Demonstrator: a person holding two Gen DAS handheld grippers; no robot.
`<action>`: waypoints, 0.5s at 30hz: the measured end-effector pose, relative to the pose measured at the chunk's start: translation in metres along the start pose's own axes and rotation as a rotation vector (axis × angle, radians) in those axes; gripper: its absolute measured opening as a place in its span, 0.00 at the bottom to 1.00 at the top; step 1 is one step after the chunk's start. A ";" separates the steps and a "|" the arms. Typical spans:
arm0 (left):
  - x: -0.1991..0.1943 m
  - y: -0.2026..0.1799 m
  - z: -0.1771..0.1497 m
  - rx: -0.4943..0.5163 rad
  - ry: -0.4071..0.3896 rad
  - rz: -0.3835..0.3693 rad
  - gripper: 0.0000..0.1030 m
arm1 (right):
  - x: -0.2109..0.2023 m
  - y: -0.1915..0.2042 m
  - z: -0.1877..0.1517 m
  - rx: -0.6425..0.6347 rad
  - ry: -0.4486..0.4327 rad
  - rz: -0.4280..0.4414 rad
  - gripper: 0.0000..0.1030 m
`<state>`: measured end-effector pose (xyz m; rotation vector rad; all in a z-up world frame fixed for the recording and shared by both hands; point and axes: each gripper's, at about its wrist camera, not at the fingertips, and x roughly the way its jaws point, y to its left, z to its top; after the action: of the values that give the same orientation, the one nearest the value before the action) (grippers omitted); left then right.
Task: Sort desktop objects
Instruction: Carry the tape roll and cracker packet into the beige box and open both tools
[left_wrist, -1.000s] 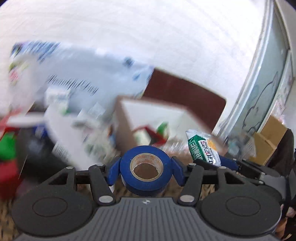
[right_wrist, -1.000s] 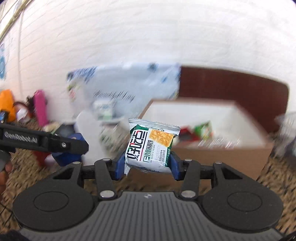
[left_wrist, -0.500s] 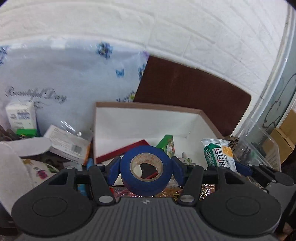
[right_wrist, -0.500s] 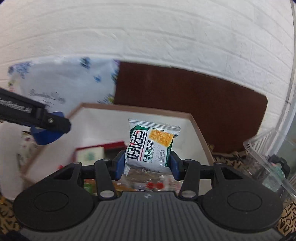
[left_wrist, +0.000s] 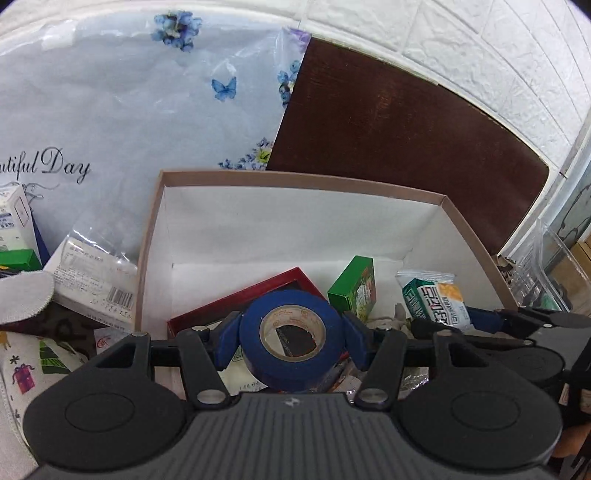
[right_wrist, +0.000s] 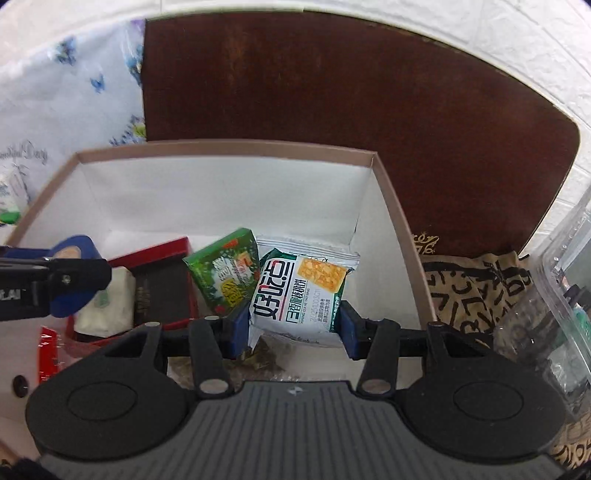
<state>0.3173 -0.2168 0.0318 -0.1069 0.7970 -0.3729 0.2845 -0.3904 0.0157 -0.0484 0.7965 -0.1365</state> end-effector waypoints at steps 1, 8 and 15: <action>0.003 0.000 0.000 0.001 0.003 -0.002 0.59 | 0.004 0.000 0.001 -0.003 0.017 0.004 0.47; -0.013 0.002 -0.004 0.002 -0.067 -0.096 0.85 | 0.000 -0.001 -0.001 -0.016 0.013 0.026 0.65; -0.049 -0.002 0.001 0.005 -0.167 -0.096 0.98 | -0.027 0.009 -0.010 -0.073 -0.090 0.007 0.83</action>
<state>0.2859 -0.2010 0.0657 -0.1695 0.6273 -0.4505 0.2591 -0.3778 0.0270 -0.1199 0.7119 -0.0978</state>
